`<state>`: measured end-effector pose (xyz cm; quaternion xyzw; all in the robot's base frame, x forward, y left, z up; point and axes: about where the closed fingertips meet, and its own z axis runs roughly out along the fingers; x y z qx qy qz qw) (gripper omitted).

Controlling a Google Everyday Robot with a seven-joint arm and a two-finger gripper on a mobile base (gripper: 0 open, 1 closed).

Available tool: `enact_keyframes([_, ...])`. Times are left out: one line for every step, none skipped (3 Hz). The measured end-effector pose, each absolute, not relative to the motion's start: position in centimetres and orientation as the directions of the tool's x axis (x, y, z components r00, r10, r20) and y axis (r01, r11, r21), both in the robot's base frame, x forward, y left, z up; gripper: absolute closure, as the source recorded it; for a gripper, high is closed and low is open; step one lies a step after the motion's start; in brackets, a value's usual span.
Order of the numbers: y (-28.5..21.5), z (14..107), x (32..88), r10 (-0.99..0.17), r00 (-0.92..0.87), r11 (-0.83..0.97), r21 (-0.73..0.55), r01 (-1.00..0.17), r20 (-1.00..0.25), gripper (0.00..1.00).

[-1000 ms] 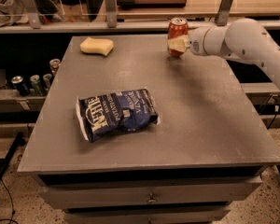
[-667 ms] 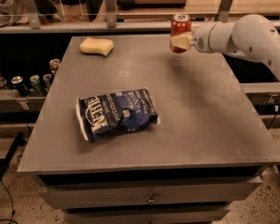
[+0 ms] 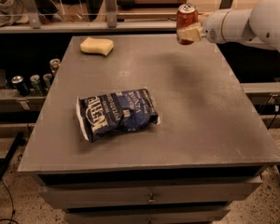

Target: Knock coke can over

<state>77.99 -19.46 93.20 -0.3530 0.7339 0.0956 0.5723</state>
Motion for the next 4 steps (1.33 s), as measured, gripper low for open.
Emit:
enact_keyframes([-20.5,94.5,76.5,-0.54,-0.028,0.619,-0.374,-0.69,-0.841,1.0])
enact_keyframes([-21.0,94.9,74.9,-0.629,0.035,0.503,-0.441,-0.743,-0.776,1.0])
enact_keyframes([-21.0,95.1,73.4,-0.713,0.081,0.399,-0.497,-0.771,-0.697,1.0])
enact_keyframes([-20.4,95.2,72.2,-0.807,0.125,0.273,-0.552,-0.788,-0.578,1.0])
